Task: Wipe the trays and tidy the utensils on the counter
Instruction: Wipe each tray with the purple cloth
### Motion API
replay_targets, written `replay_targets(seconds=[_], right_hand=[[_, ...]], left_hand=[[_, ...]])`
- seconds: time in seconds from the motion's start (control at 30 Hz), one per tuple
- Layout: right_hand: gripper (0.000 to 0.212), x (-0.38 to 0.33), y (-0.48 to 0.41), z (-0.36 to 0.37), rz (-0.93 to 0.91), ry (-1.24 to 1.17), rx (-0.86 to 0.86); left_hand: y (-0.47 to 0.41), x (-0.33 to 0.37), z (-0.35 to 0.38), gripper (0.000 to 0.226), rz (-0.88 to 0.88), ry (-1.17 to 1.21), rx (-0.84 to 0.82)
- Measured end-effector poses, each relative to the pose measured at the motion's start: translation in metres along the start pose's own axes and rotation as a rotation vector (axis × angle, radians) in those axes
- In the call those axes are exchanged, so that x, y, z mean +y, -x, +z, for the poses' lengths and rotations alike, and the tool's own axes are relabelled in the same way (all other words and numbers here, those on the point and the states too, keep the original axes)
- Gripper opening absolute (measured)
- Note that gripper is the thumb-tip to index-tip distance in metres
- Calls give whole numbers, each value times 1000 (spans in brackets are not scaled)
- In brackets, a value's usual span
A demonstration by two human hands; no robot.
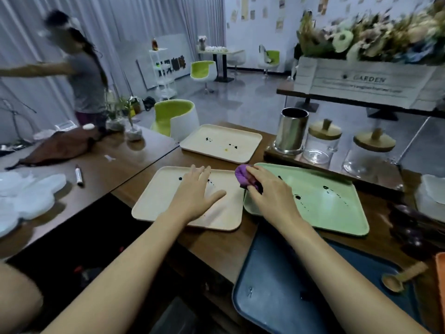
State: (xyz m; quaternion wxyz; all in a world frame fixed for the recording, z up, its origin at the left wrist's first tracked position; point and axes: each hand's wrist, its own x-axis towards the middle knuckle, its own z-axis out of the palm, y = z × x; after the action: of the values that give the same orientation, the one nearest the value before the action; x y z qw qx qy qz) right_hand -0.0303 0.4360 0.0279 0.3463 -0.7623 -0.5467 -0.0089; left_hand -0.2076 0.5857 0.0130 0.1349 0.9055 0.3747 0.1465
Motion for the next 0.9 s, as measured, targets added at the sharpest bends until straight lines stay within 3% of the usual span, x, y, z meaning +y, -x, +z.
replay_targets(seconds=[0.2,0.5,0.67,0.8,0.9], right_hand=[[48,-5,-82,47,-69,-15,-21],[40,-7,-228,143,16,96,-59],[31,8,-255,182,65,215,-242],[14,14,-264,191,61,314,-262],[31,14,-266,194,26,376,-295]], left_hand=[[-63,-50,-7,91,-59,53,-6],[-216,-142,-10,83,97,66,-35],[-271,-187,4,97,57,98,-169],[-290,-198,22,103,68,102,-134],[-292,-200,29,101,90,140,-105]])
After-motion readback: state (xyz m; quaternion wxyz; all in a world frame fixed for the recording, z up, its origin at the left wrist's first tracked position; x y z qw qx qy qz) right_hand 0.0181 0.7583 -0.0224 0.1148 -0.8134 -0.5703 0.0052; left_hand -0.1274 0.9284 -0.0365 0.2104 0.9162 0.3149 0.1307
